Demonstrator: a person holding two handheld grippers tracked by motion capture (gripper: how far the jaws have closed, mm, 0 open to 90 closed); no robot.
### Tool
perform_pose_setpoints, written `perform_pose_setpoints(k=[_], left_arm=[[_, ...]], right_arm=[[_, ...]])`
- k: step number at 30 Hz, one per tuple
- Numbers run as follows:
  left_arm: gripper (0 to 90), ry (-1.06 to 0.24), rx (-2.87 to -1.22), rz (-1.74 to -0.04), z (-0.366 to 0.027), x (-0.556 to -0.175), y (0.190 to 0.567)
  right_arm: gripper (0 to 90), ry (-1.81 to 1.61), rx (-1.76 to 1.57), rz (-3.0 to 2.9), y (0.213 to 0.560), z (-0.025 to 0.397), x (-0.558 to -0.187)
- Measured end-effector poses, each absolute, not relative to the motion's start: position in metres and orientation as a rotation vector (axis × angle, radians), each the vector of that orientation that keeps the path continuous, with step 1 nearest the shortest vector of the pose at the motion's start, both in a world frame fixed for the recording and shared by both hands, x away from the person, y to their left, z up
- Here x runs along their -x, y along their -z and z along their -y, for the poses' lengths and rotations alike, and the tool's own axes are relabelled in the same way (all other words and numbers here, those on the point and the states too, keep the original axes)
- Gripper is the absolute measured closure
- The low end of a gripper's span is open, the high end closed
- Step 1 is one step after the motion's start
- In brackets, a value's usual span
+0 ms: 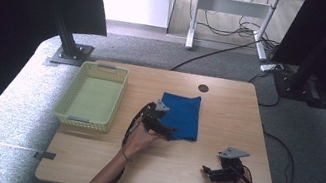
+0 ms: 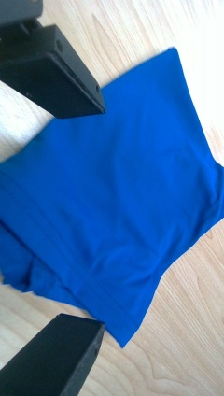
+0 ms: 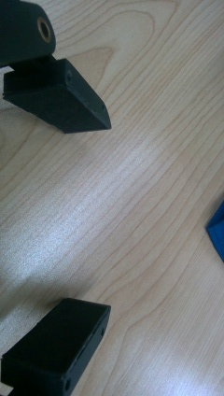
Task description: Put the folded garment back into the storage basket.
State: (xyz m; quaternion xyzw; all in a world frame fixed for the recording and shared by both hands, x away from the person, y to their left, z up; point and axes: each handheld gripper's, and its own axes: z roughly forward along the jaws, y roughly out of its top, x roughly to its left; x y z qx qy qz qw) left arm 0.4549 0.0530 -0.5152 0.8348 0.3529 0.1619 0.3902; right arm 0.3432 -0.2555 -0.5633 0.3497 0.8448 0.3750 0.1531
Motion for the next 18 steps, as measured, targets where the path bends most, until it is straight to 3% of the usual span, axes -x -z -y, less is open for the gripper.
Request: perform_pose_setpoints(k=[18], left_arm=[[0.0, -0.384, -2.196, -0.936, -0.028, -0.501, 0.539]], right_arm=[[9.8, -1.077, -1.004, -2.423, 0.563, 0.255, -0.343]])
